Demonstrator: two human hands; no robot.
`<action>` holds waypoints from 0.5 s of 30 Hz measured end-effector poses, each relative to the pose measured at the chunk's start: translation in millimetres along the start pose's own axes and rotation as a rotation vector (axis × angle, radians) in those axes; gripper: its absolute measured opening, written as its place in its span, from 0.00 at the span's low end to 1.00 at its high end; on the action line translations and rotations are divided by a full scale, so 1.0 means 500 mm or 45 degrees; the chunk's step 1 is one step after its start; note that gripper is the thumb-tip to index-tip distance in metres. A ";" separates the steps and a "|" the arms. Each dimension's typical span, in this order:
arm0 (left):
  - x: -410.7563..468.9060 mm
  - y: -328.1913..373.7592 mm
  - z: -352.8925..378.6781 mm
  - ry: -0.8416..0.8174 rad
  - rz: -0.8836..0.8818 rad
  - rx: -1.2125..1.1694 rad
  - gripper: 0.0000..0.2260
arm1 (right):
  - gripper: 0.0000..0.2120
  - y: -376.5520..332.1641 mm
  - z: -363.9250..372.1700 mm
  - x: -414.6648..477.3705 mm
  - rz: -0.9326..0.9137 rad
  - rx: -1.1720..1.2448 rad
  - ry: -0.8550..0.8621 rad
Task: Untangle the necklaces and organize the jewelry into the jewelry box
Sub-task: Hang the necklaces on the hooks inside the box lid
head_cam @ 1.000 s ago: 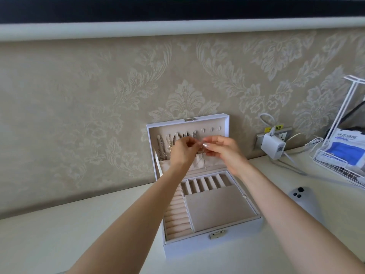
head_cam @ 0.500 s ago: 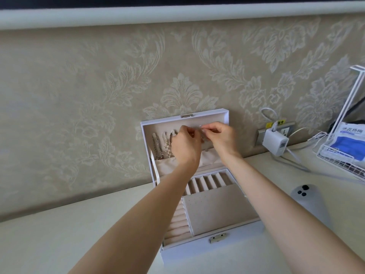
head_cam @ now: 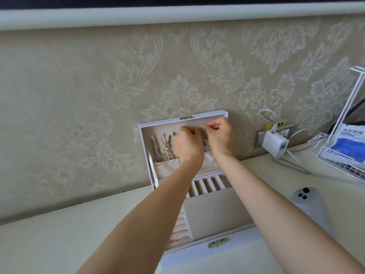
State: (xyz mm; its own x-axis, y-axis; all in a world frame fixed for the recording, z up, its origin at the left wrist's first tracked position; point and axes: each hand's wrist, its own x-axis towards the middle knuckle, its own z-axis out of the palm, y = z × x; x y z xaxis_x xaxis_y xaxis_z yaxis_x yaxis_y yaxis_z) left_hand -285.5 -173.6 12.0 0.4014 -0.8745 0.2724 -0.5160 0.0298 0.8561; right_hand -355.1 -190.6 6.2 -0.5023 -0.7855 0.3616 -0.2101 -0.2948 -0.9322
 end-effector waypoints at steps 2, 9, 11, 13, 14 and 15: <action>-0.003 0.000 -0.005 -0.013 -0.016 0.013 0.11 | 0.13 0.006 -0.001 -0.002 0.001 -0.029 -0.007; -0.034 -0.018 -0.013 -0.123 0.035 0.132 0.12 | 0.14 0.020 -0.012 -0.022 0.171 0.153 -0.092; -0.048 -0.032 -0.018 -0.134 0.093 0.168 0.10 | 0.13 0.024 -0.018 -0.030 0.206 0.208 -0.148; -0.063 -0.048 -0.024 -0.147 0.115 0.175 0.09 | 0.12 0.030 -0.023 -0.038 0.228 0.216 -0.190; -0.068 -0.058 -0.026 -0.153 0.113 0.171 0.09 | 0.11 0.033 -0.025 -0.042 0.237 0.206 -0.204; -0.072 -0.066 -0.028 -0.158 0.109 0.163 0.09 | 0.11 0.036 -0.027 -0.047 0.245 0.198 -0.208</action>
State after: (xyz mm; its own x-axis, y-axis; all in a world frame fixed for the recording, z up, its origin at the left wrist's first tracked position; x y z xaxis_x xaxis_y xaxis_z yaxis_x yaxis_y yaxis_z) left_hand -272.5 -136.4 -20.0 0.2597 -0.9247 0.2784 -0.6395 0.0513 0.7671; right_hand -358.5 -170.3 -18.8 -0.3761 -0.9085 0.1823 0.0135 -0.2021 -0.9793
